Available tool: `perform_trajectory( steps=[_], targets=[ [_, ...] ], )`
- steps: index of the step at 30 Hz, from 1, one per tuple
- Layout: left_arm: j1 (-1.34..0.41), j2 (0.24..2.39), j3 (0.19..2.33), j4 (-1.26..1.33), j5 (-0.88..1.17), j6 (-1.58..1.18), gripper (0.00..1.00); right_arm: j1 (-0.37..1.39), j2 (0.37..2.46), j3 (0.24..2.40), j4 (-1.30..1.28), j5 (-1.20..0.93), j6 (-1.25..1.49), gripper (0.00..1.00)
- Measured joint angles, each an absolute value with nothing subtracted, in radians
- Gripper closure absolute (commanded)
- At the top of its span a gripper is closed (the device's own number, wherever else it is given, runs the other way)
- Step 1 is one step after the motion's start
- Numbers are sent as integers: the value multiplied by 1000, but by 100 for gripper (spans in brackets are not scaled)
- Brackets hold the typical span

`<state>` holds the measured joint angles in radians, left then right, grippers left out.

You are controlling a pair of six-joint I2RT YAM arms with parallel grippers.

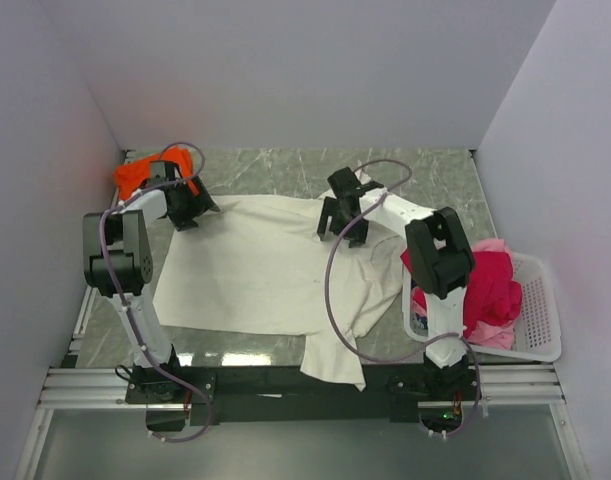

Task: Fold and stack the t-shirts
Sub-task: Fold the tshirt

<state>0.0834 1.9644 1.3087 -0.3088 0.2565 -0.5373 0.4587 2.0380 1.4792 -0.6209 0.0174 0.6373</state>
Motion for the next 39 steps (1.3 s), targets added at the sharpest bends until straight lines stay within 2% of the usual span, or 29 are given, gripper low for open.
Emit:
perform_trajectory(
  steps=[10, 15, 20, 30, 35, 39],
  targets=[
    [86, 2137, 1568, -345, 289, -471, 13, 412, 2294, 1928, -753, -38, 616, 12],
    [86, 2141, 1591, -374, 317, -452, 13, 396, 2283, 1975, -746, -76, 587, 12],
    [81, 2070, 1547, -374, 334, -457, 12, 402, 2146, 1858, -702, -96, 568, 12],
    [70, 1674, 1175, -289, 327, -485, 12, 445, 1720, 1430, -630, -67, 587, 12],
    [70, 1653, 989, -290, 314, -500, 12, 464, 1679, 1235, -619, -59, 618, 12],
    [71, 1683, 967, -305, 297, -502, 12, 462, 1680, 1154, -617, -38, 635, 12]
  ],
)
